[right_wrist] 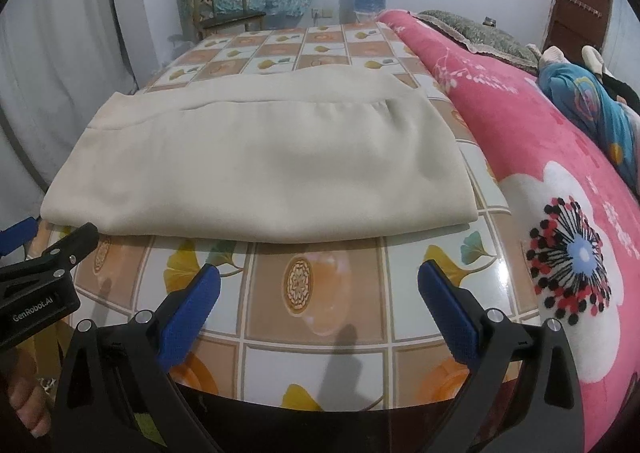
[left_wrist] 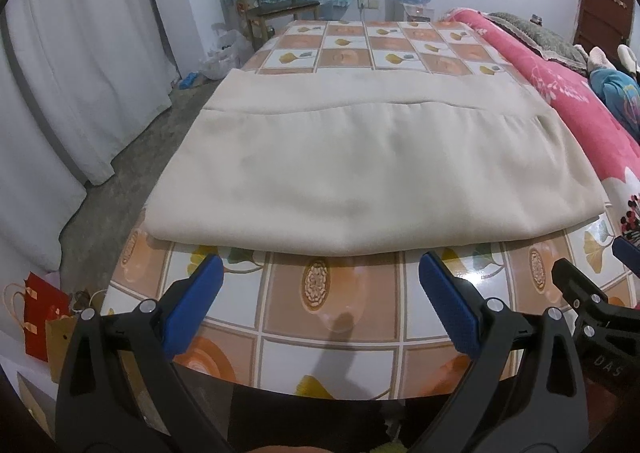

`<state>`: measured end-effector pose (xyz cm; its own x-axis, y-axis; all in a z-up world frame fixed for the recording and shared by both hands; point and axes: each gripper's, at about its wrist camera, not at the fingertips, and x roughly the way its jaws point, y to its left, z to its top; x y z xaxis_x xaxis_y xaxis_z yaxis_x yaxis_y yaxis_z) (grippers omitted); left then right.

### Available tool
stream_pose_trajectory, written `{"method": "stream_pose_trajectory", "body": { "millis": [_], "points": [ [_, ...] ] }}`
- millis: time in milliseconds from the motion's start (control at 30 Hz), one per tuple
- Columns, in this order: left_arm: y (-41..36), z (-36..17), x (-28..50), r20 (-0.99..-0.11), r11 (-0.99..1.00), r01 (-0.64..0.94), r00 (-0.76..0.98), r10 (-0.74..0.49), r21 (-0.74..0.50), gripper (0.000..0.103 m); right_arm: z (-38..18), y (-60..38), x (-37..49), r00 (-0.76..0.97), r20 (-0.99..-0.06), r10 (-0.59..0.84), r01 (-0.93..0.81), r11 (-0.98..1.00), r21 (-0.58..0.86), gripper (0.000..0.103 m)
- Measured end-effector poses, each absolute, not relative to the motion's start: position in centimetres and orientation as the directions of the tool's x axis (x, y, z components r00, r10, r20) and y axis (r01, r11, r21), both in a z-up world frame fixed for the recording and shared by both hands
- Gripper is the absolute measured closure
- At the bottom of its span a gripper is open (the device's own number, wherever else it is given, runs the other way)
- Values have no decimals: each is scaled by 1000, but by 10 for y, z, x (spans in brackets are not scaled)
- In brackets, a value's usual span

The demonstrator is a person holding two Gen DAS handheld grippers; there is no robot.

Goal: Fold large clothes

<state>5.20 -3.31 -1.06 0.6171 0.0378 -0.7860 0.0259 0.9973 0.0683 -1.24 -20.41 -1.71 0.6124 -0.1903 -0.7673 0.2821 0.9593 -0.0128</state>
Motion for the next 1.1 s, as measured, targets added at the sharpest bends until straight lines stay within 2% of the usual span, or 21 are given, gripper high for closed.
{"method": "stream_pose_trajectory", "body": {
  "millis": [1100],
  "points": [
    [-32, -11, 50, -793, 1000, 26, 609, -5, 13, 8, -11, -197, -11, 614, -772, -164, 250, 968, -8, 7]
  ]
}}
